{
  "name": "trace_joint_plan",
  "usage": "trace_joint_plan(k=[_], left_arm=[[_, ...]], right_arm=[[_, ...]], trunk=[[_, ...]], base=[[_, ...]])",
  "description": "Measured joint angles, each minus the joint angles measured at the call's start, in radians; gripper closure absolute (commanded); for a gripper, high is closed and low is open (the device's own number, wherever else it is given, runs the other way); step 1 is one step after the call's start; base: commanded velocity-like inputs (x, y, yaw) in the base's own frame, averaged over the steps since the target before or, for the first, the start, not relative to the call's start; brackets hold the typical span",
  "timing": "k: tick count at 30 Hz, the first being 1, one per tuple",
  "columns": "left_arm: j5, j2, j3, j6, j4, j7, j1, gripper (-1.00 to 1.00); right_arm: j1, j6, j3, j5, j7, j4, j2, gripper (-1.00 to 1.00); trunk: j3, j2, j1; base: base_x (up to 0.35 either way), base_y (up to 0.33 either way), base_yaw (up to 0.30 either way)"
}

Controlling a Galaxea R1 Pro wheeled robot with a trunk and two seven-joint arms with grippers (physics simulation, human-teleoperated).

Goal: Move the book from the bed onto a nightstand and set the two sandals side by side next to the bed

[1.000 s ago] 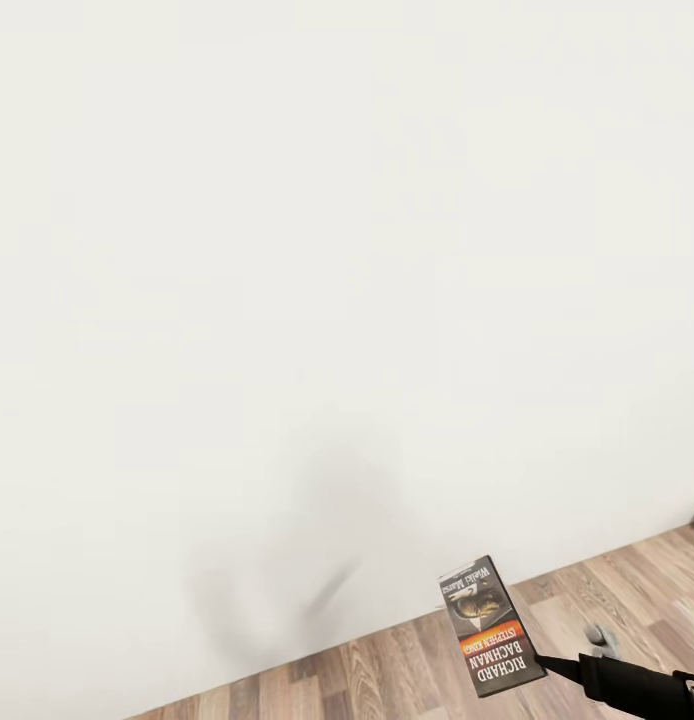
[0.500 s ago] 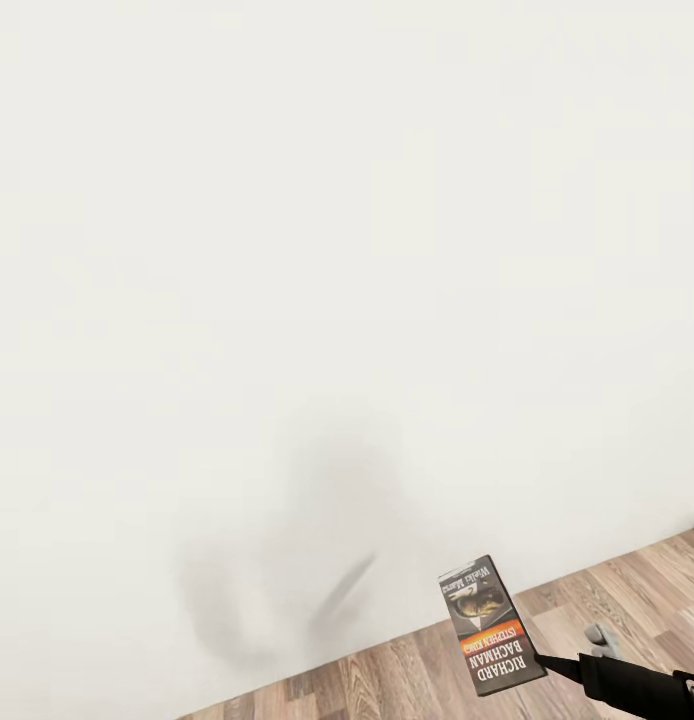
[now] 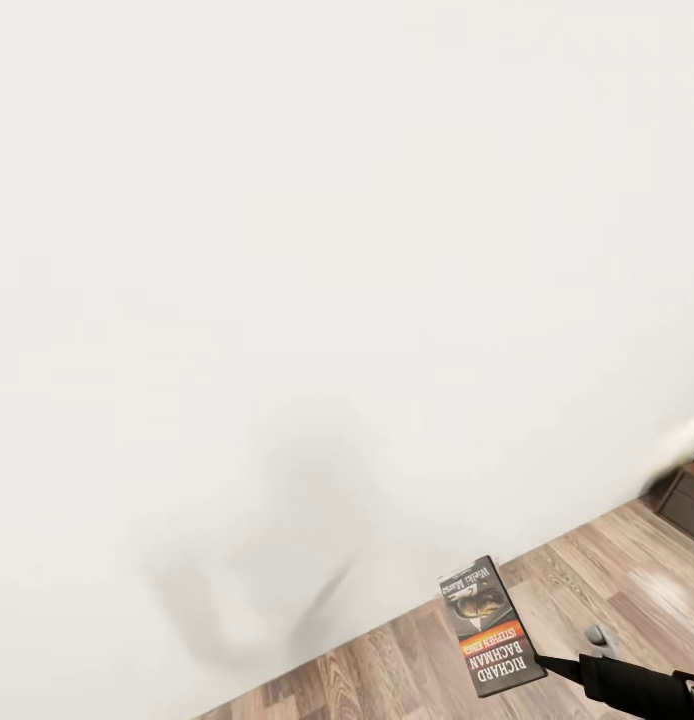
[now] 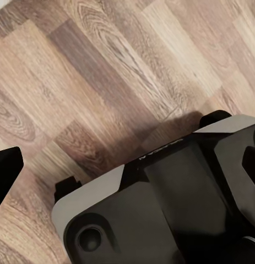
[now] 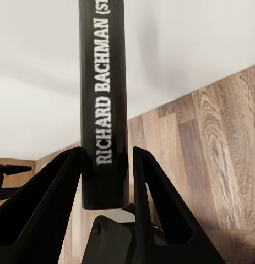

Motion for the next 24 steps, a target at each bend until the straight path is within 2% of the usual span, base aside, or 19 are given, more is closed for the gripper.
trace_joint_plan(k=[24], left_arm=[[0.0,0.0,0.0,0.0,0.0,0.0,0.0,-1.0]], right_arm=[[0.0,0.0,0.002,0.0,0.0,0.0,0.0,1.0]], trunk=[[-0.017,0.0,0.0]], base=[[0.0,0.0,-0.244]])
